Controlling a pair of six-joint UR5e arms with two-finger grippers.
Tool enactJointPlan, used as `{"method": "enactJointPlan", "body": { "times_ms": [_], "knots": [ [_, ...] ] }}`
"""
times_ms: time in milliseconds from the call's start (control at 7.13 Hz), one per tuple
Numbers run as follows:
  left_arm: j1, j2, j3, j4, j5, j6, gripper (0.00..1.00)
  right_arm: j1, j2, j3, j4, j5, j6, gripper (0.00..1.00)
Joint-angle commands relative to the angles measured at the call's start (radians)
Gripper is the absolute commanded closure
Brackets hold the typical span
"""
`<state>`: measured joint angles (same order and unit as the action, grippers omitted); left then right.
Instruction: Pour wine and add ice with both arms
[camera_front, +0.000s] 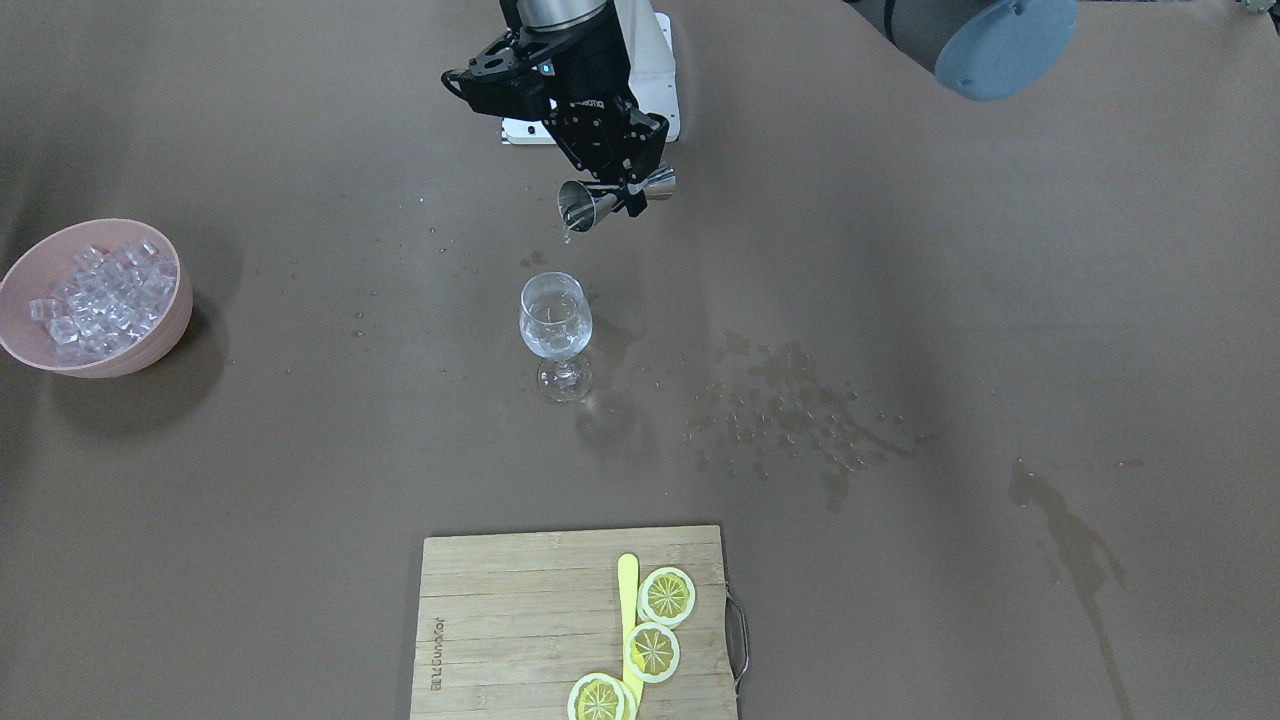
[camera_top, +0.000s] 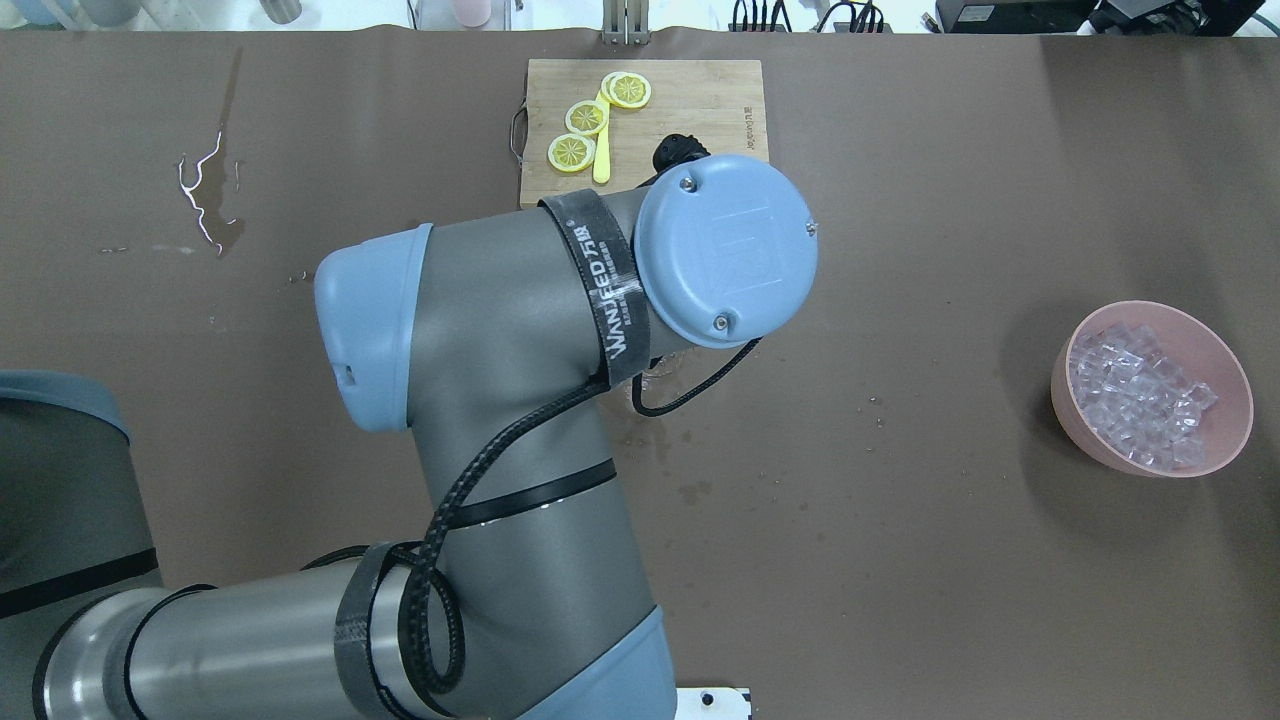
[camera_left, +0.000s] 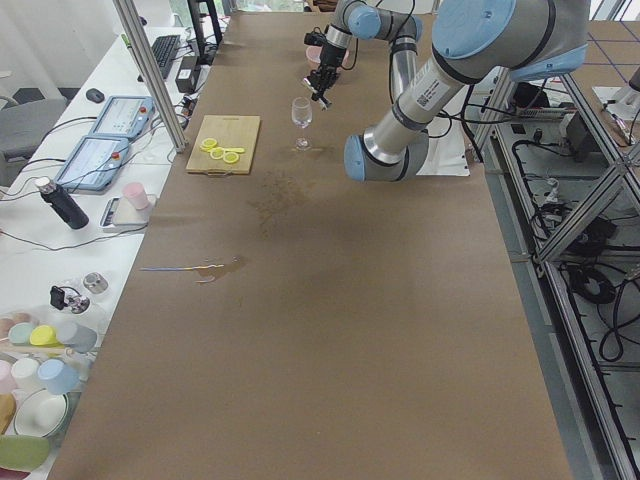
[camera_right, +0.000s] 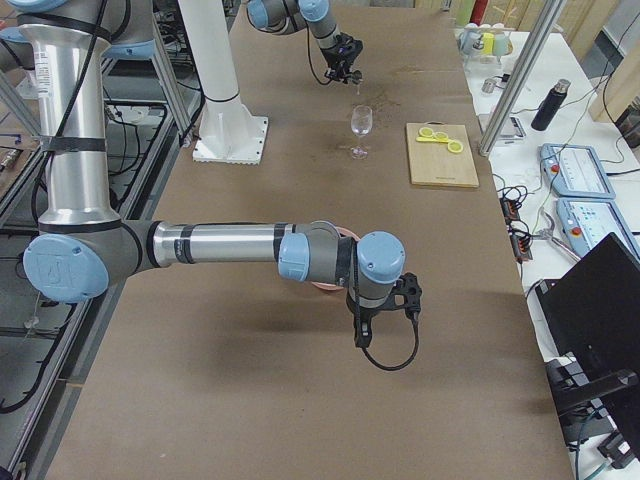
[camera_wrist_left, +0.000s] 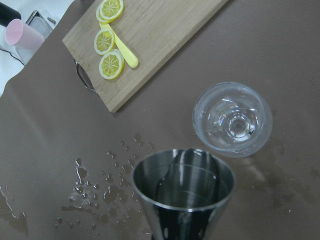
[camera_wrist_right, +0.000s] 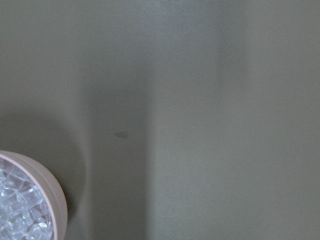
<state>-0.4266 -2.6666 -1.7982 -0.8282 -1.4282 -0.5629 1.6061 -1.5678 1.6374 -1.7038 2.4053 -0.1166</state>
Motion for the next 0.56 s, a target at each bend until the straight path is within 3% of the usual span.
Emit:
{"method": "enactJointPlan", "body": {
  "times_ms": [0,421],
  "knots": [
    [0.000,-0.036,0.016,0.069,0.005,0.001,1.00,0.000,0.000,0.001,0.006,0.000,0.000,0.00],
    [0.000,-0.114,0.092,0.113,0.017,0.012,1.00,0.000,-0.001,-0.001,0.006,0.000,0.000,0.00]
  ]
}}
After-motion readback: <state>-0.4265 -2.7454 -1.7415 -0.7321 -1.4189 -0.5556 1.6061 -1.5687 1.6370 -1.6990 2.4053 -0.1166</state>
